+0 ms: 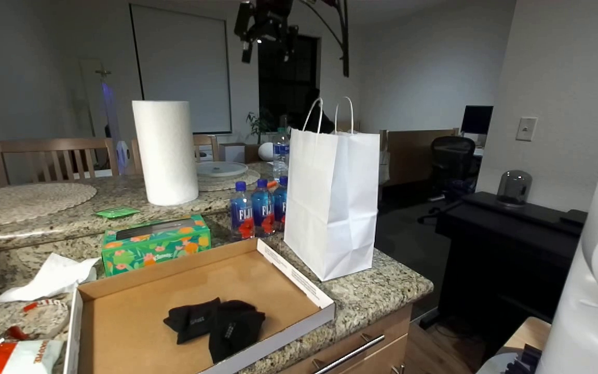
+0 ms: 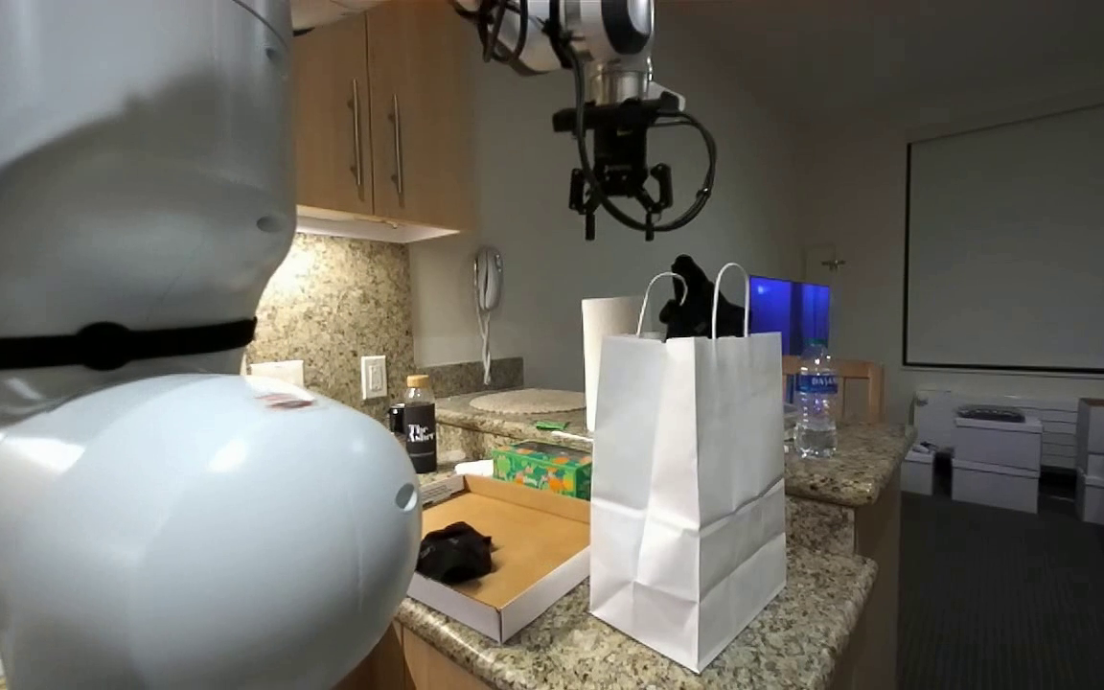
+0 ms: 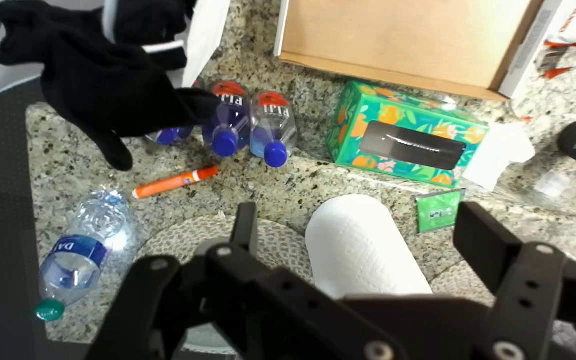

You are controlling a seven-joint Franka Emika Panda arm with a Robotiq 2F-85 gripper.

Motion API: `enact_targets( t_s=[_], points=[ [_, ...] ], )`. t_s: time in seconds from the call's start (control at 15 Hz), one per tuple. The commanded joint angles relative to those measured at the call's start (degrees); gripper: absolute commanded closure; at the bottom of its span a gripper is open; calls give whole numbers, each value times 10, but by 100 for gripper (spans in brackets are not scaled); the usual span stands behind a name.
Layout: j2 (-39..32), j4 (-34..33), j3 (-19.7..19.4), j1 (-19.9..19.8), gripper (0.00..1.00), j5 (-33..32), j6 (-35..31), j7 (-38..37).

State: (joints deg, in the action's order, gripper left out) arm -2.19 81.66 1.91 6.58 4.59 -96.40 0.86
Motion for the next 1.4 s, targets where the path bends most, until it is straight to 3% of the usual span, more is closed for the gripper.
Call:
enact_targets(
  t_s=[0.0,0.33,0.6,1.07,1.33],
  points=[
    [-19,31,34,48,0,-138,-63,-113],
    [-67,38,61,95,0,-320,-27,-272],
    [-101,22,51,114,0,-408,45,-354],
    [-177,-29,38,114,0,-416,241,-414],
    [-225,-85,33,117,0,-404,306,-410]
  ],
)
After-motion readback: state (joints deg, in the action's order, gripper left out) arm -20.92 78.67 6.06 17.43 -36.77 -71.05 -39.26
